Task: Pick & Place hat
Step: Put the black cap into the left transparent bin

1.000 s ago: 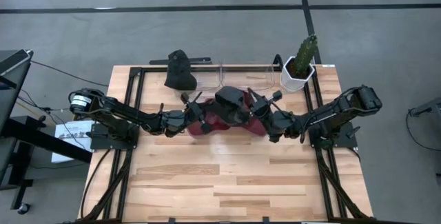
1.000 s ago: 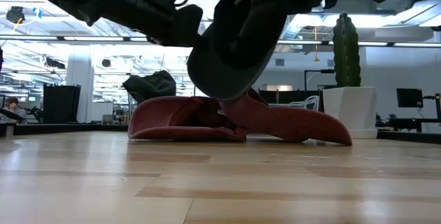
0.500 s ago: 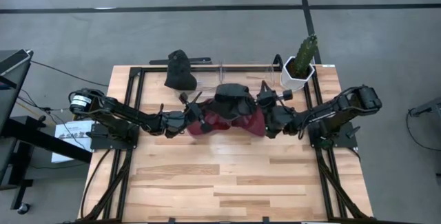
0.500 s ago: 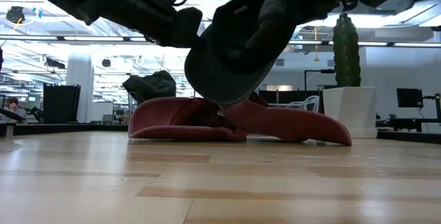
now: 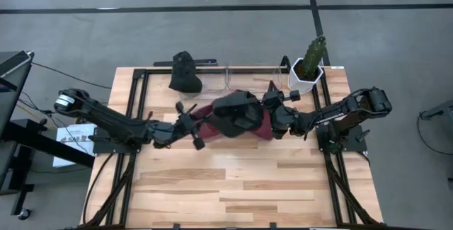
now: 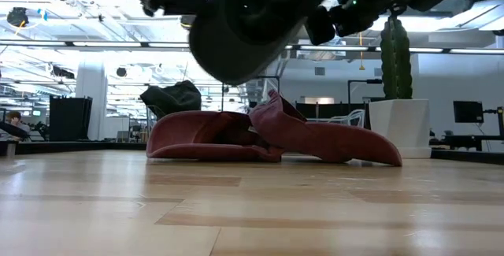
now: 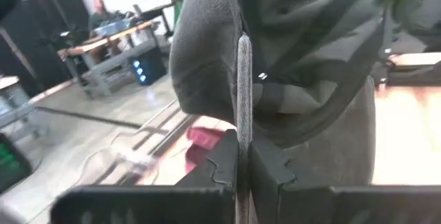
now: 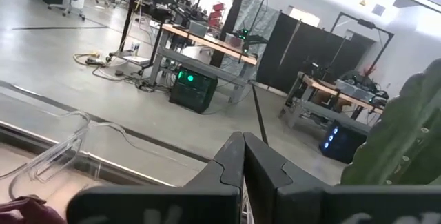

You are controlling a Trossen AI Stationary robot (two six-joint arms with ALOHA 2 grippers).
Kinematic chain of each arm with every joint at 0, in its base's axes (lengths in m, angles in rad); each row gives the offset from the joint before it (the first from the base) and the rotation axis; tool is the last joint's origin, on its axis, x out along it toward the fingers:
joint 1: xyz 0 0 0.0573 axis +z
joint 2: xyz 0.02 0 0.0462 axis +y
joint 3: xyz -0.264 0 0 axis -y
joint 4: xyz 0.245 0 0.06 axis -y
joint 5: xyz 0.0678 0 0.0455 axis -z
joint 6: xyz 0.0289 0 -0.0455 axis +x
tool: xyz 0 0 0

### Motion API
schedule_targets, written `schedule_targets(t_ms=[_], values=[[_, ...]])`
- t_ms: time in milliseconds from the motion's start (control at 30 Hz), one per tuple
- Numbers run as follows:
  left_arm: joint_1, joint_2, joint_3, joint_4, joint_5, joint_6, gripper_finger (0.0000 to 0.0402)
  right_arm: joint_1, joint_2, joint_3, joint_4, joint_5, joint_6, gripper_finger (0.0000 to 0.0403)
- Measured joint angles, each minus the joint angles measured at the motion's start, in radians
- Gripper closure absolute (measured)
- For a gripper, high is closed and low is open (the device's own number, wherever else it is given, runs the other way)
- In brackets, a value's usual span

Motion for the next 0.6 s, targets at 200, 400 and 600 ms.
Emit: schedule_targets(t_ms=[200,400,600], values=[[0.016,-0.059,0.000,-0.122,-0.177,-0.029,0.0383,0.014,0.000,0.000,0.020,-0.018,0.062,0.0403],[0.106,-0.033,0.001,-0.112,-0.060,-0.063,0.0382,0.081,0.000,-0.001,0.102,-0.295,0.059,0.0403],[0.181,0.010,0.001,-0.108,0.087,-0.110,0.0382,0.154,0.000,-0.001,0.202,-0.452,-0.062,0.0403]])
